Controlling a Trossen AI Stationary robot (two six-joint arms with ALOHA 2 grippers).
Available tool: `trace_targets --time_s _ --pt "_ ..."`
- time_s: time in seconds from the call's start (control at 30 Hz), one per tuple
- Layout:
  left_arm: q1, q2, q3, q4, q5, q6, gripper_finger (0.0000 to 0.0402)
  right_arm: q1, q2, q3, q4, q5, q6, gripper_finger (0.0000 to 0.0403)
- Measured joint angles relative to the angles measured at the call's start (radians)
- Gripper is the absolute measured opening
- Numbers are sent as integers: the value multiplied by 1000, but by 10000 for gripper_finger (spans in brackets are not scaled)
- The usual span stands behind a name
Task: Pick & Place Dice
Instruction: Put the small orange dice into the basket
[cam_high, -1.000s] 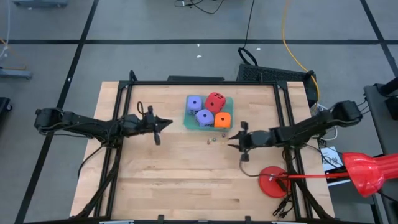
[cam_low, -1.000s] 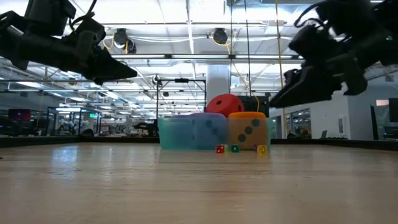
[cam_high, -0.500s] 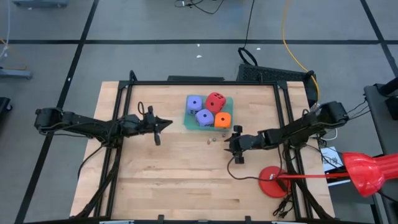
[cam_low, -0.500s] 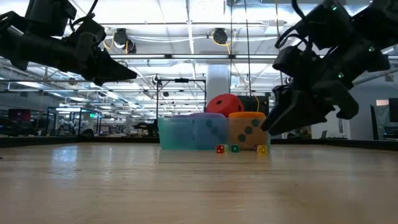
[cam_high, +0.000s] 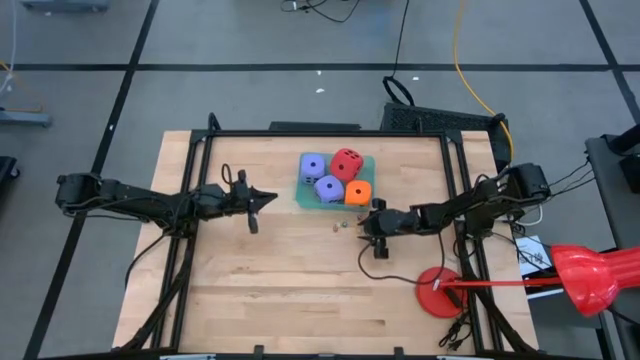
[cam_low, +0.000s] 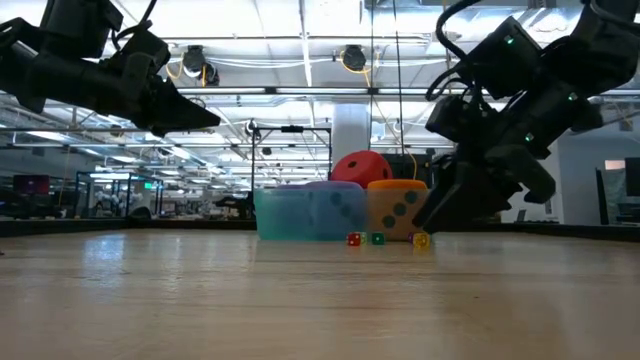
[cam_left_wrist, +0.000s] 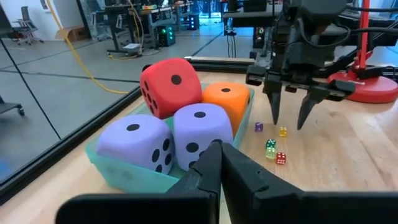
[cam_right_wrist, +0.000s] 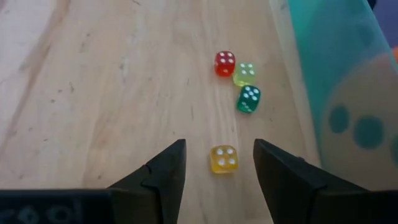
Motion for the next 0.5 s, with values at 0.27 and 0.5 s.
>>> trace_targets --time_s 0.27,0.5 --pt "0 0 0 0 0 14 30 -15 22 0 17 -50 -5 180" --pt "0 0 0 1 -1 15 14 -15 78 2 39 -46 24 180"
